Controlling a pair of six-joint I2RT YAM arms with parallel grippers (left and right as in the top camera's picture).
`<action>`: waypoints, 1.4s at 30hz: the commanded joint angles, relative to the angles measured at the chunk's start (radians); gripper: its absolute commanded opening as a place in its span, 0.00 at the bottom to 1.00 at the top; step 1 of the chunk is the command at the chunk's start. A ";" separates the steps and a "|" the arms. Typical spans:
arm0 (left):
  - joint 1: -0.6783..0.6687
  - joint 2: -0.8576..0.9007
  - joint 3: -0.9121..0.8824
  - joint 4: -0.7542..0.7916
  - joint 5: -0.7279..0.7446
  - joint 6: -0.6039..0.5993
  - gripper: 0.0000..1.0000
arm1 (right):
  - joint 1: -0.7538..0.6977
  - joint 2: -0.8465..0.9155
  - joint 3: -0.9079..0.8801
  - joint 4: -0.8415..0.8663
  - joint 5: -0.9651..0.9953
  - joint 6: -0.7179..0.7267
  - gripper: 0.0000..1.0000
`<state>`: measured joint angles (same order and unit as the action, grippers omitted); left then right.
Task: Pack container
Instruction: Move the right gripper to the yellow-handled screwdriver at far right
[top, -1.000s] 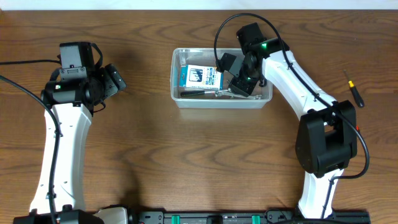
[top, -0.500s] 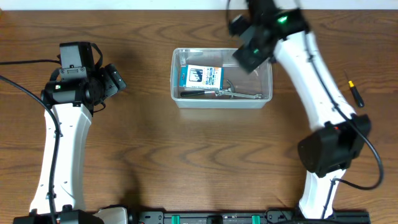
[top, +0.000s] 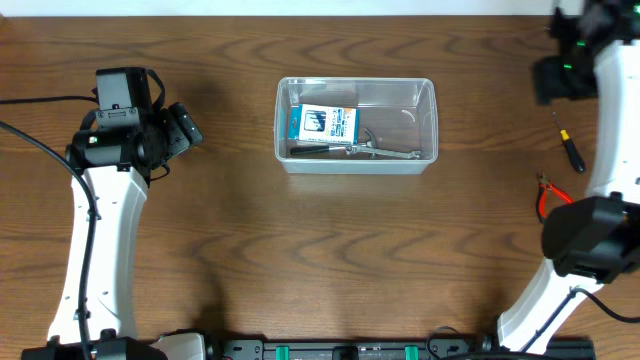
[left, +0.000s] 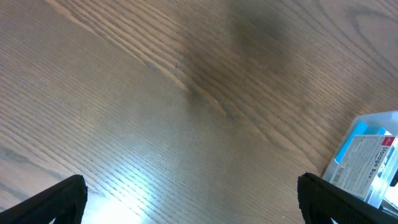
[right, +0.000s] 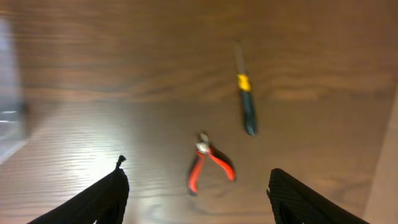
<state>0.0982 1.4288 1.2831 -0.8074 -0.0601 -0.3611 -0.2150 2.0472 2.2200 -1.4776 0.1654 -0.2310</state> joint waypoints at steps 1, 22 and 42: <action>0.004 -0.003 -0.006 -0.002 -0.016 0.016 0.98 | -0.083 -0.005 -0.031 0.018 0.010 -0.021 0.72; 0.004 -0.003 -0.006 -0.002 -0.016 0.016 0.98 | -0.327 0.001 -0.500 0.466 -0.222 -0.355 0.86; 0.004 -0.003 -0.006 -0.002 -0.016 0.016 0.98 | -0.327 0.117 -0.638 0.624 -0.219 -0.354 0.86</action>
<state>0.0982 1.4288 1.2831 -0.8074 -0.0601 -0.3611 -0.5404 2.1166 1.5856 -0.8623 -0.0383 -0.5957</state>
